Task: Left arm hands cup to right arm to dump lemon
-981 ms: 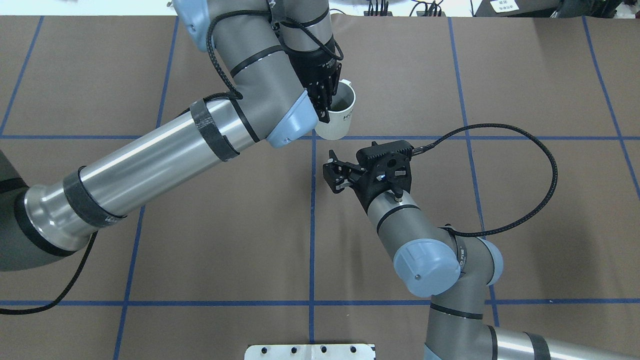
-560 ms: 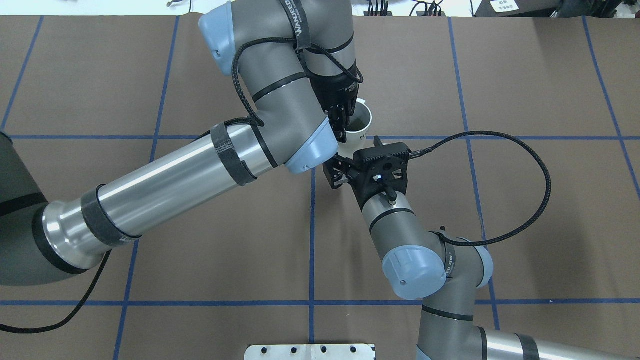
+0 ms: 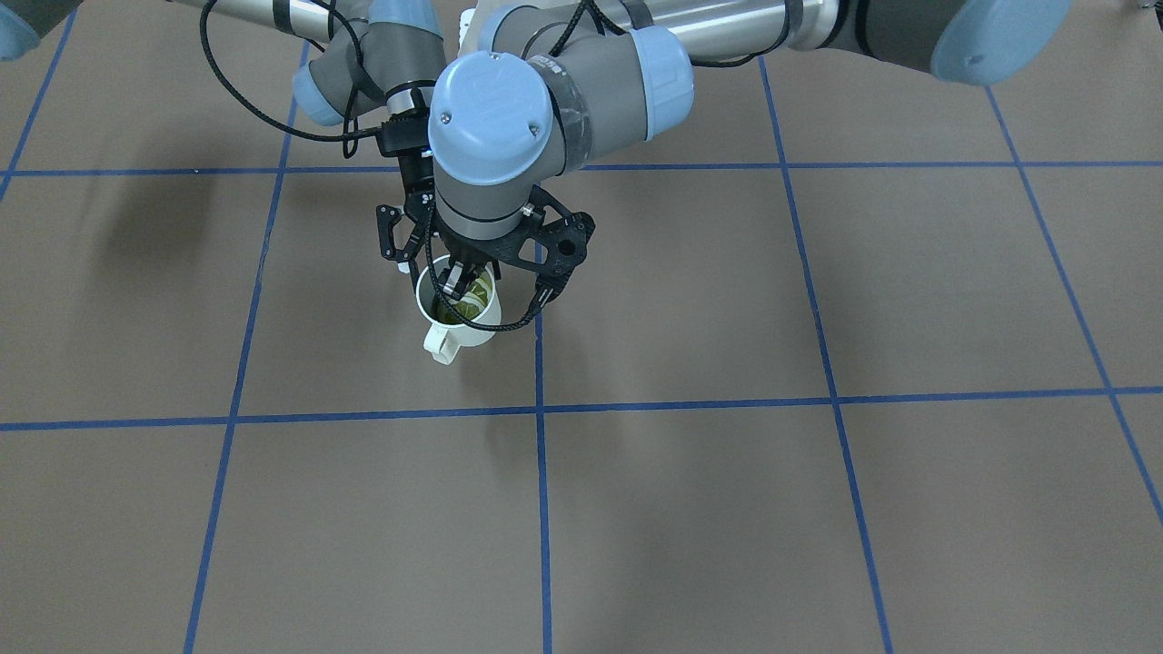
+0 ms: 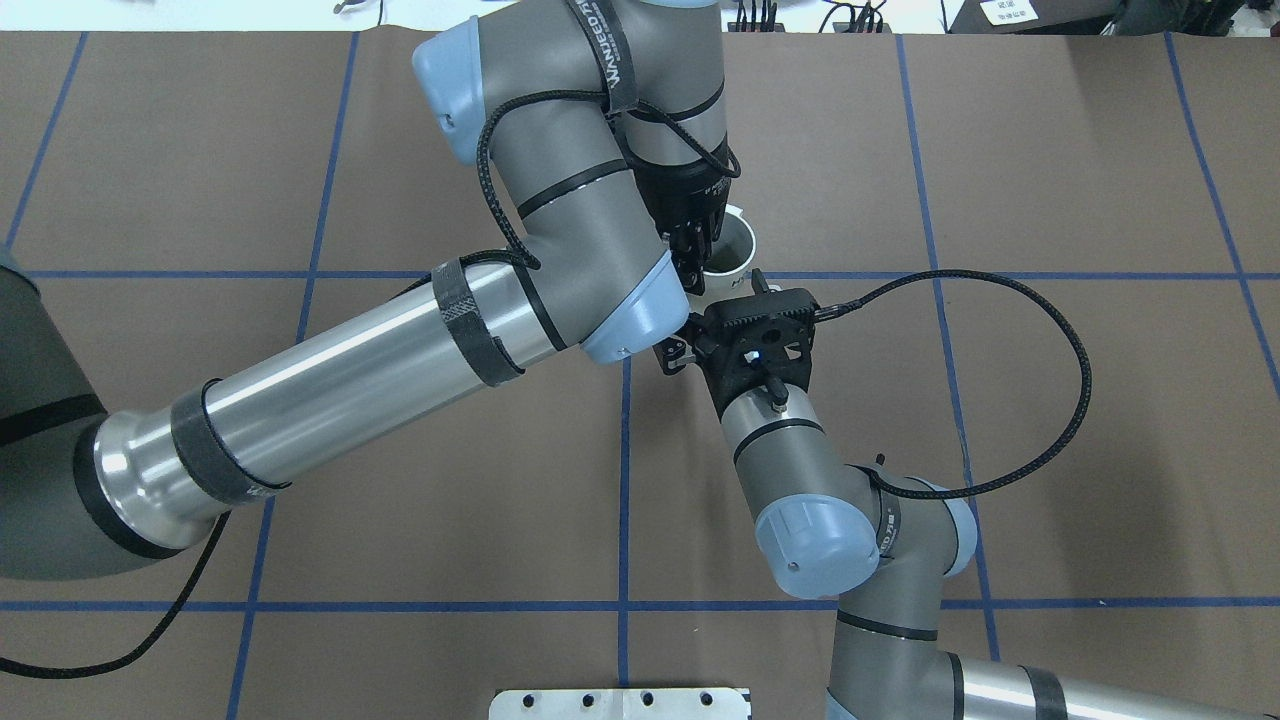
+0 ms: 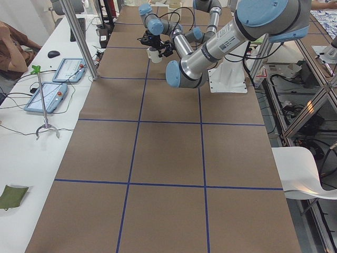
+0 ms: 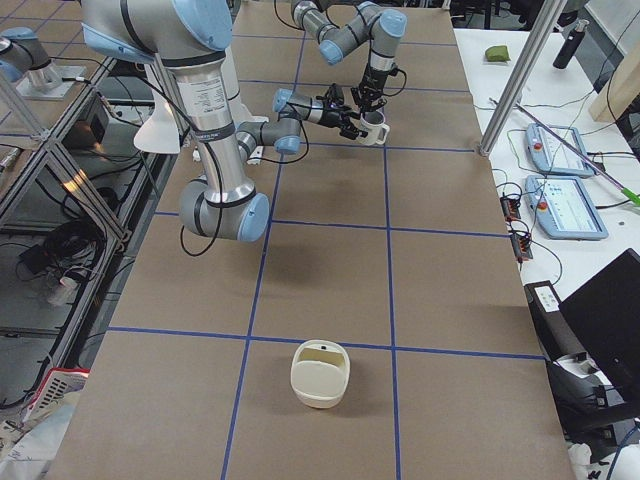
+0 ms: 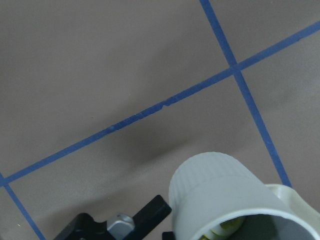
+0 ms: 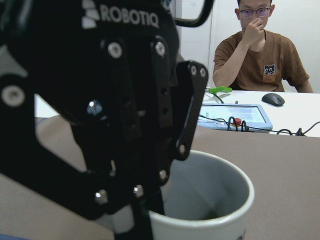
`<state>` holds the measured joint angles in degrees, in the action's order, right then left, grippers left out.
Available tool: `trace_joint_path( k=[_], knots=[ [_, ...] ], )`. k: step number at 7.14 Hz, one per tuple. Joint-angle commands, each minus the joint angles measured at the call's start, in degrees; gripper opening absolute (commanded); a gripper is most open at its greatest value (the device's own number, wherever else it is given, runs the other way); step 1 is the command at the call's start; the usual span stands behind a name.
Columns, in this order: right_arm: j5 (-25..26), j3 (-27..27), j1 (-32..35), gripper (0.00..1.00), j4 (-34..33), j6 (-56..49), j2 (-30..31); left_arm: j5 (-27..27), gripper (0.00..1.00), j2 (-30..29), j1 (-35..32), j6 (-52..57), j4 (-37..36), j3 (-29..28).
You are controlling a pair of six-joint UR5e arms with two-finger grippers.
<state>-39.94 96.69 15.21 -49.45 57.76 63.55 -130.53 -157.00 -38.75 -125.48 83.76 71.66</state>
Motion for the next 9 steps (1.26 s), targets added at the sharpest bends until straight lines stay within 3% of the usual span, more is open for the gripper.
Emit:
trace_joint_path(
  k=[1,5,6,7,8,9],
  knots=[
    [0.0,-0.3,0.0,0.95,0.1,0.2,0.0,-0.1,0.0,0.0,0.4,-0.1,-0.1,0.9],
    [0.0,-0.7,0.0,0.95,0.1,0.2,0.1,-0.1,0.0,0.1,1.0,-0.5,-0.4,2.0],
    [0.0,-0.9,0.0,0.81,0.1,0.2,0.0,-0.2,0.0,0.1,1.0,-0.5,-0.3,2.0],
    [0.0,-1.0,-0.1,0.57,0.6,0.2,0.1,-0.2,0.0,0.2,1.0,-0.5,-0.1,2.0],
    [0.0,-1.5,-0.2,0.39,1.5,0.2,0.4,0.0,0.45,0.2,1.0,-0.3,0.0,2.0],
    [0.0,-2.3,-0.3,0.34,1.7,0.1,0.4,0.2,0.99,0.2,0.9,-0.3,-0.1,2.8]
  ],
)
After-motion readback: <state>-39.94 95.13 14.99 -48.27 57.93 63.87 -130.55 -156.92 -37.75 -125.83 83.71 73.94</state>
